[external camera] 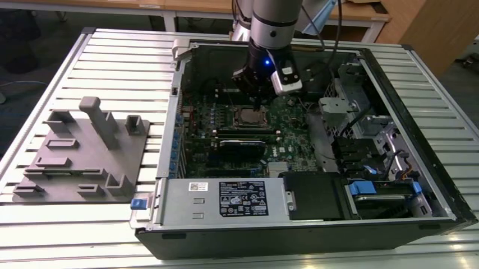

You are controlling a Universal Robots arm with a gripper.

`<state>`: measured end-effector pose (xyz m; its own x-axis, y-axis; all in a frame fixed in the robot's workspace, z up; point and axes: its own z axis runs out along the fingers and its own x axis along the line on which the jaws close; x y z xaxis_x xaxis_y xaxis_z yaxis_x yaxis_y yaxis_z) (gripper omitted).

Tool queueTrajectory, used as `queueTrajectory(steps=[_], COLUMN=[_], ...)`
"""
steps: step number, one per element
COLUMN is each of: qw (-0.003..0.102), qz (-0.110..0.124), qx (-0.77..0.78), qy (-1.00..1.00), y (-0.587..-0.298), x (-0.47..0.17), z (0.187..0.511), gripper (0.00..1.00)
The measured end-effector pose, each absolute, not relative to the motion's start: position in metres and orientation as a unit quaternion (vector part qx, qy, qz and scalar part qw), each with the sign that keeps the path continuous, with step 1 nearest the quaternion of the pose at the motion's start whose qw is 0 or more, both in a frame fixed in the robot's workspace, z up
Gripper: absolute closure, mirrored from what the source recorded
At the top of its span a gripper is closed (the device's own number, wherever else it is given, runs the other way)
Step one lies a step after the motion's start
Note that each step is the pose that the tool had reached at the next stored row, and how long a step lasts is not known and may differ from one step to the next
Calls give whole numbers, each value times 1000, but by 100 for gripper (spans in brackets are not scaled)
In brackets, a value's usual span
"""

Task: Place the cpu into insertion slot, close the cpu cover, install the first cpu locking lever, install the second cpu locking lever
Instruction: 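Close the cpu cover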

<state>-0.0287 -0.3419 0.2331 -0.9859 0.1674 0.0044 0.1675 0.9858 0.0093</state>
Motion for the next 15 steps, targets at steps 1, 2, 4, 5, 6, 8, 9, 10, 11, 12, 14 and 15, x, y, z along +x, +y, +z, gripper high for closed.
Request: queueTrajectory(steps=[1,2,4,5,6,8,9,10,11,12,14,15], qw=[1,0,-3,-4,-6,-8,-8,-9,-10,-10,-11,-11], qz=[-5,-5,-5,-6,-6,-6,-6,-6,-6,-6,-6,-6], qx=[-83,-82,-80,-78,-77,-76,-76,-76,-76,-76,-76,-76], qy=[-997,-997,-997,-997,-997,-997,-997,-997,-997,-997,-997,-997], y=[-342,-342,-342,-342,-342,-342,-342,-342,-342,-342,-342,-342], x=[-29,-29,-29,-29,-30,-30,-31,-31,-32,-33,-34,-34], z=[232,231,230,229,228,228,227,227,227,226,226,226], gripper=[89,89,89,89,89,89,89,89,89,89,89,89])
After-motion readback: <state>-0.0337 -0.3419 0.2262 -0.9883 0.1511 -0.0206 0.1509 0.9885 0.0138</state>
